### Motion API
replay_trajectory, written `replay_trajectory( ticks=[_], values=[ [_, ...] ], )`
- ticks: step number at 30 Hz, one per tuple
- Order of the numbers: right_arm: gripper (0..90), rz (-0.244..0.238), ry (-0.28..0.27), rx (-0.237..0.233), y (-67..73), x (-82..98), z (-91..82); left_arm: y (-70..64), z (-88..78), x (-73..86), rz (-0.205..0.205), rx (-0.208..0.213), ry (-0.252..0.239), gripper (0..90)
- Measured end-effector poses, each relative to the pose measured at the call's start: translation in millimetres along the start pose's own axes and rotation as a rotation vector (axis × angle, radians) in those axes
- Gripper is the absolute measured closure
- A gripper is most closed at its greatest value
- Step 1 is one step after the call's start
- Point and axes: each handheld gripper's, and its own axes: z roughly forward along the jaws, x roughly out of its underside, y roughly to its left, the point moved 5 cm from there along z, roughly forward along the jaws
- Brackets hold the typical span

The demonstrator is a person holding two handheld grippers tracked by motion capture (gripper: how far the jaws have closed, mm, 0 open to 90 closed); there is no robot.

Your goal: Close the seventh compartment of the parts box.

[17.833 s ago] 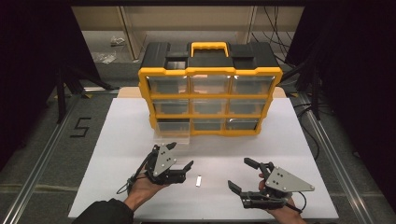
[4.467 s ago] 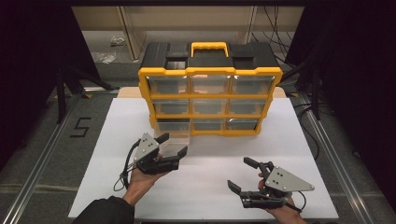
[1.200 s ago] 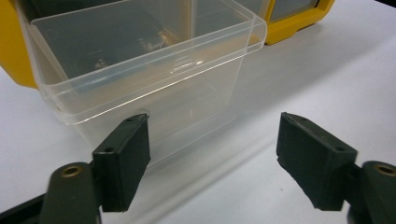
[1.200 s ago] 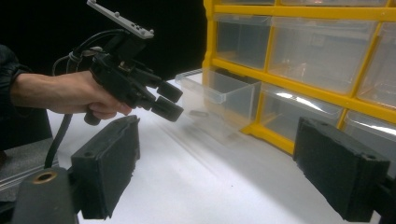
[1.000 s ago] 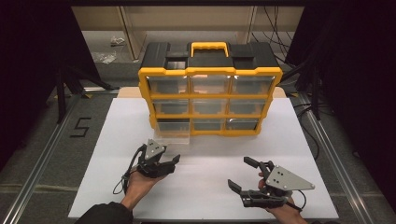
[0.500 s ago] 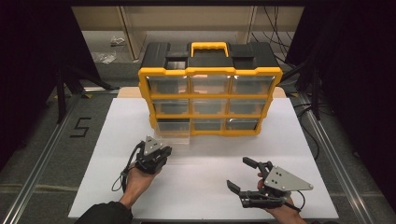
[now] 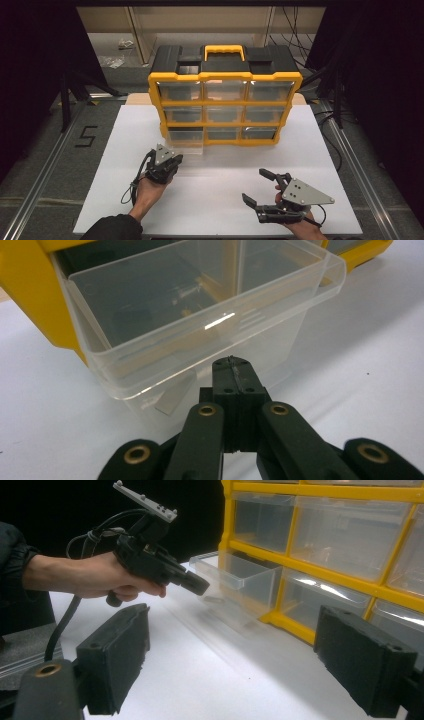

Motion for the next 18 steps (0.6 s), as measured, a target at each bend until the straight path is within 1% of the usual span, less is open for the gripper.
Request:
replay_trajectory(
  ticks=[3, 6, 18],
  values=[
    [15.7, 0.000, 0.001, 0.000, 0.1, 0.1, 0.0, 0.4, 1.0, -0.6, 0.007, -0.011, -0.012, 89.7],
    [15.8, 0.000, 0.000, 0.001, -0.1, -0.1, 0.0, -1.6, 2.1, -1.3, 0.016, -0.011, -0.019, 89.7],
    [15.8, -0.002, -0.001, 0.002, -0.1, -0.2, 0.0, -2.3, 5.8, -2.5, 0.023, -0.016, -0.026, 89.8]
  ],
)
